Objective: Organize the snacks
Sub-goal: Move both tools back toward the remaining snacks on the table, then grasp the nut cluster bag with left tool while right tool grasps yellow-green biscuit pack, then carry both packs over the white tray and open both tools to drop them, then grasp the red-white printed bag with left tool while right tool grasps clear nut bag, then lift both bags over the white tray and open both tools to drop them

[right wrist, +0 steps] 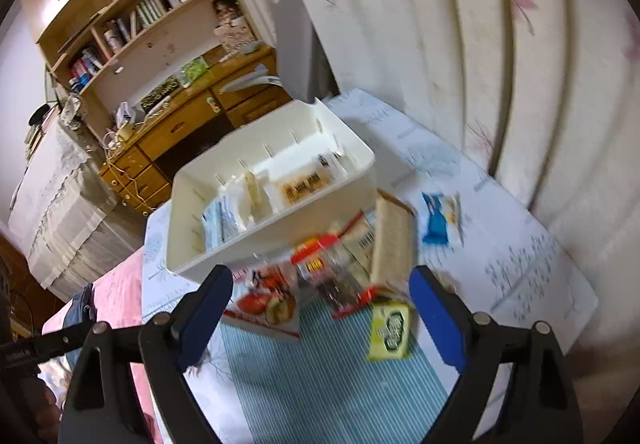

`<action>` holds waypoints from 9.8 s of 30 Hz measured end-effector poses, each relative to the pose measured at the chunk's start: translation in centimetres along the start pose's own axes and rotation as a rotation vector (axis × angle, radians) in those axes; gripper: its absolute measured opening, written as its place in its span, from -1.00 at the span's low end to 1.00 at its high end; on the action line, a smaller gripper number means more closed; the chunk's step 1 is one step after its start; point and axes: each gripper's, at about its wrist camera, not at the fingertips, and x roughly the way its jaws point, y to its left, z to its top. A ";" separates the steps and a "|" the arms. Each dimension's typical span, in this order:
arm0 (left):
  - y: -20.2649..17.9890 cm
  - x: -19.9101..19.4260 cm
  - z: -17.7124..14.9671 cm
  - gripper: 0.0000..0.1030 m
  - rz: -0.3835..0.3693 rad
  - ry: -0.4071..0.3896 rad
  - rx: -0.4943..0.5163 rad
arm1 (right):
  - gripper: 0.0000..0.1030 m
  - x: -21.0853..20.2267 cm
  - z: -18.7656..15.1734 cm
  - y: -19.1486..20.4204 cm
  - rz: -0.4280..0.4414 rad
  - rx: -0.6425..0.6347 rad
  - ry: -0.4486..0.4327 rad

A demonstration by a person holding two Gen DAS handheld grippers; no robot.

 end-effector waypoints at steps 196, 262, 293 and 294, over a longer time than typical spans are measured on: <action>-10.8 15.9 3.5 0.63 0.108 0.184 0.070 | 0.06 14.4 0.8 -16.4 0.098 0.693 0.667; -7.9 3.2 7.2 -0.03 0.060 -0.019 -0.057 | -0.10 15.9 5.7 1.9 0.227 0.243 0.821; -7.6 8.3 13.6 0.25 0.039 -0.145 -0.193 | -0.06 20.9 15.5 3.5 0.289 -0.118 0.426; -7.8 8.3 13.5 0.31 0.038 -0.149 -0.193 | -0.06 20.9 15.6 3.3 0.290 -0.112 0.422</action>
